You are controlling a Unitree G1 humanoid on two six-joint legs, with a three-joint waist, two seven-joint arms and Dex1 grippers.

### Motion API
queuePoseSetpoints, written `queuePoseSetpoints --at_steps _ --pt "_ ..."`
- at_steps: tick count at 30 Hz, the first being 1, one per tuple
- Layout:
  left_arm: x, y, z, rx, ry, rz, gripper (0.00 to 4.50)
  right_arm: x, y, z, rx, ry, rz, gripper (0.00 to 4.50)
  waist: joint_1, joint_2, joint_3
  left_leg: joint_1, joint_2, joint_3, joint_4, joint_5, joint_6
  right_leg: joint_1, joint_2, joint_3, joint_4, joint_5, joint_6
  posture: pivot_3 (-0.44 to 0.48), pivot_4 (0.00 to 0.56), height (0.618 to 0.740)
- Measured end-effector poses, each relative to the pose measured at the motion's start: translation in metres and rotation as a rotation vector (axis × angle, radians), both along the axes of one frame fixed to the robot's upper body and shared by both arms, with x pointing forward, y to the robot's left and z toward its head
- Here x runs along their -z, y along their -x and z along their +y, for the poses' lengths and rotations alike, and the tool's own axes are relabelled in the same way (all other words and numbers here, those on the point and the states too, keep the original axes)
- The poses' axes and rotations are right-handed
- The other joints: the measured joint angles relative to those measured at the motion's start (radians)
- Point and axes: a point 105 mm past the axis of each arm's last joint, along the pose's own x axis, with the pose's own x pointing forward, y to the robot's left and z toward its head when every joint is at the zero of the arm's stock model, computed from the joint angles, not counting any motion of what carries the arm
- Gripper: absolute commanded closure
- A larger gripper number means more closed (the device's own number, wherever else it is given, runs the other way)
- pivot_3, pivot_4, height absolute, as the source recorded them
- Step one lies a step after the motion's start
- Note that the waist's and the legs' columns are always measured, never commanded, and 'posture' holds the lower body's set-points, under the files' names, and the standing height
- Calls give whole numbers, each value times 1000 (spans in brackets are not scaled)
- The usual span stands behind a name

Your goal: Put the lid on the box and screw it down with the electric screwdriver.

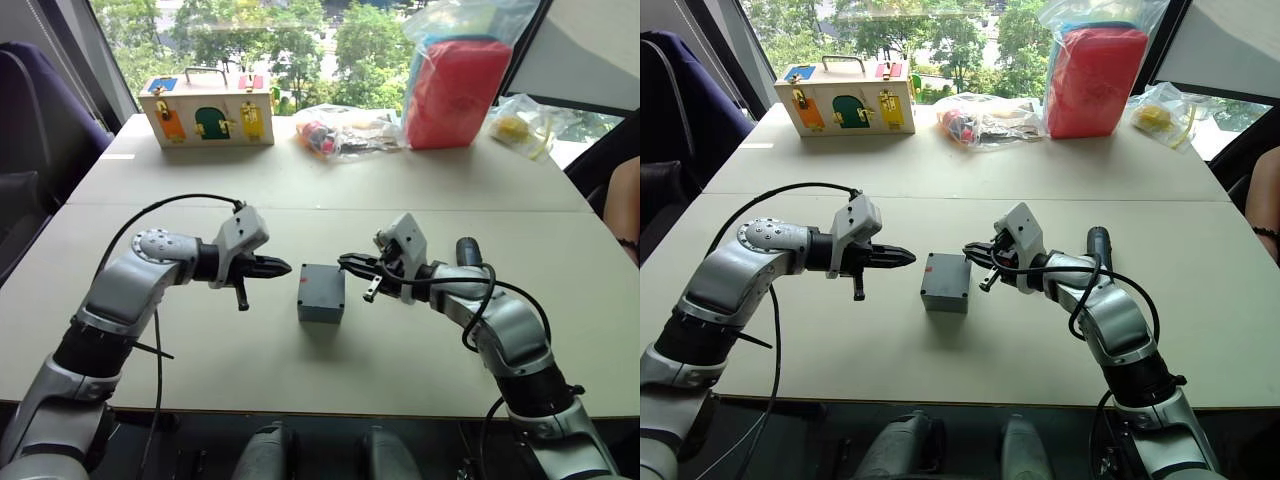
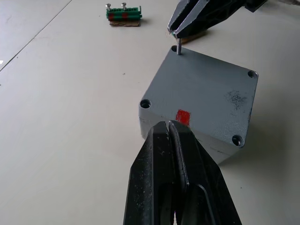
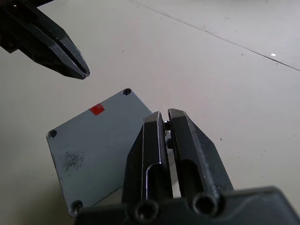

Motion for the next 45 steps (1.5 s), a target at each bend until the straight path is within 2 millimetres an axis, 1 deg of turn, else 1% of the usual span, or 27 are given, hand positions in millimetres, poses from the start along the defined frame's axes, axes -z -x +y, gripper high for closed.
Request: queuePoseSetpoints --at_steps 21,34,45 --pt "-1 1 -2 6 7 -2 4500 -4 -1 -8 22 -4 4 4362 0 0 0 0 0 0 0 0 0 0 0 0 0 0 0 0 150 740" --pt "-1 1 -2 7 7 -2 4500 -1 0 -6 15 1 15 4362 0 0 0 0 0 0 0 0 0 0 0 0 0 0 0 0 150 740" --pt "-1 1 -2 5 7 -3 4500 6 -2 -7 16 29 19 4362 0 0 0 0 0 0 0 0 0 0 0 0 0 0 0 0 150 740"
